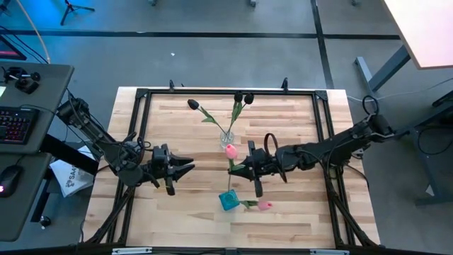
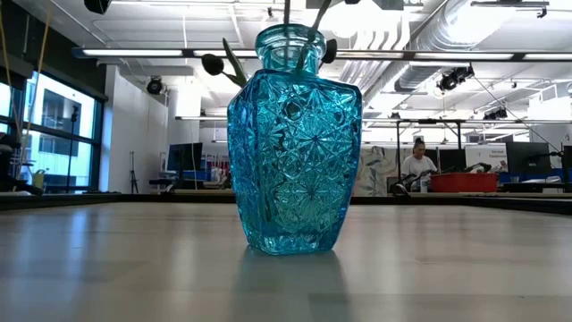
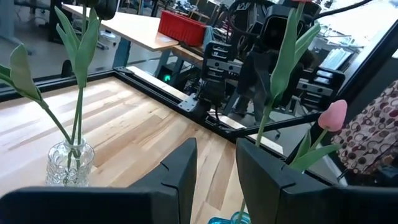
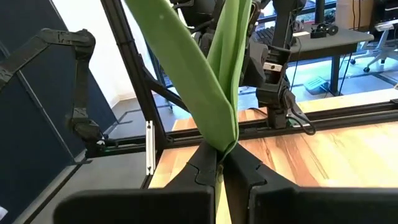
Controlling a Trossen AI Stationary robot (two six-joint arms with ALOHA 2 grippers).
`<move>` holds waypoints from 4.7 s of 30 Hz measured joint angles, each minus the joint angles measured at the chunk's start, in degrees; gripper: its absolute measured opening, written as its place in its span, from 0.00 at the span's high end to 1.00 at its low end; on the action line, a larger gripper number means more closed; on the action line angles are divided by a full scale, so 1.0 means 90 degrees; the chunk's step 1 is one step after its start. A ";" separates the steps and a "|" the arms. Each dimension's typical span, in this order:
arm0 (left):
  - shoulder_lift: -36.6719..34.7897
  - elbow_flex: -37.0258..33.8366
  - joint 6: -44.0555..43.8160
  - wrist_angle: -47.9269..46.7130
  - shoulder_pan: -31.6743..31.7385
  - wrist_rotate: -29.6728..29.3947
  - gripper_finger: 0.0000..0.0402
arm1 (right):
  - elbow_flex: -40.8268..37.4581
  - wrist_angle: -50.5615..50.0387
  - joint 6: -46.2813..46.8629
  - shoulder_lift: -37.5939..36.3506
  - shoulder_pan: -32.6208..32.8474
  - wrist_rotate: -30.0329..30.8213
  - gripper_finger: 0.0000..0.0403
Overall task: Sort flowers into vase by color
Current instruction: Put the pink flower into the blue vase, then return to Home Position
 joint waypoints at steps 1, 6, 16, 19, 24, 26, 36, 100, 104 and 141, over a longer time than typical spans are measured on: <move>0.0000 0.0000 0.0056 -0.0001 0.0002 0.0000 0.76 | 0.0000 -0.0022 0.0000 -0.0004 0.0000 0.0000 1.00; 0.0000 0.0000 0.0394 0.0044 0.0007 -0.0249 0.76 | 0.0000 -0.0029 0.0000 -0.0006 0.0000 -0.0150 0.96; 0.0000 0.0000 0.0596 0.0046 0.0010 -0.0501 0.76 | 0.0002 -0.0655 0.0221 -0.0029 0.0097 -0.0486 0.72; 0.0000 0.0000 0.0594 0.0046 0.0010 -0.0584 0.76 | 0.0002 -0.0669 0.0230 -0.0029 0.0097 -0.0477 0.60; 0.0000 0.0000 0.0591 0.0044 0.0010 -0.0593 0.76 | 0.0002 -0.0707 0.0401 -0.0029 0.0080 -0.0496 0.42; 0.0000 0.0000 0.0591 0.0045 0.0010 -0.0594 0.76 | 0.0002 -0.0723 0.0391 -0.0035 0.0080 -0.0574 0.36; 0.0000 0.0000 0.0570 0.0046 0.0010 -0.0712 0.76 | 0.0002 -0.1356 0.0363 -0.0944 -0.0094 -0.0731 0.24; -0.3596 -0.4318 0.1058 0.1848 0.3939 0.5076 1.00 | -0.0019 -0.6550 0.2866 -0.3937 0.0447 0.1190 1.00; -0.3631 -0.4316 0.0893 0.1842 0.3936 0.5134 1.00 | -0.0019 -0.6944 0.2863 -0.3936 0.0779 0.1215 1.00; -0.3606 -0.4316 0.0676 0.1693 0.3932 0.5198 1.00 | -0.5285 -0.2850 0.0236 -0.8880 -0.0422 0.0076 1.00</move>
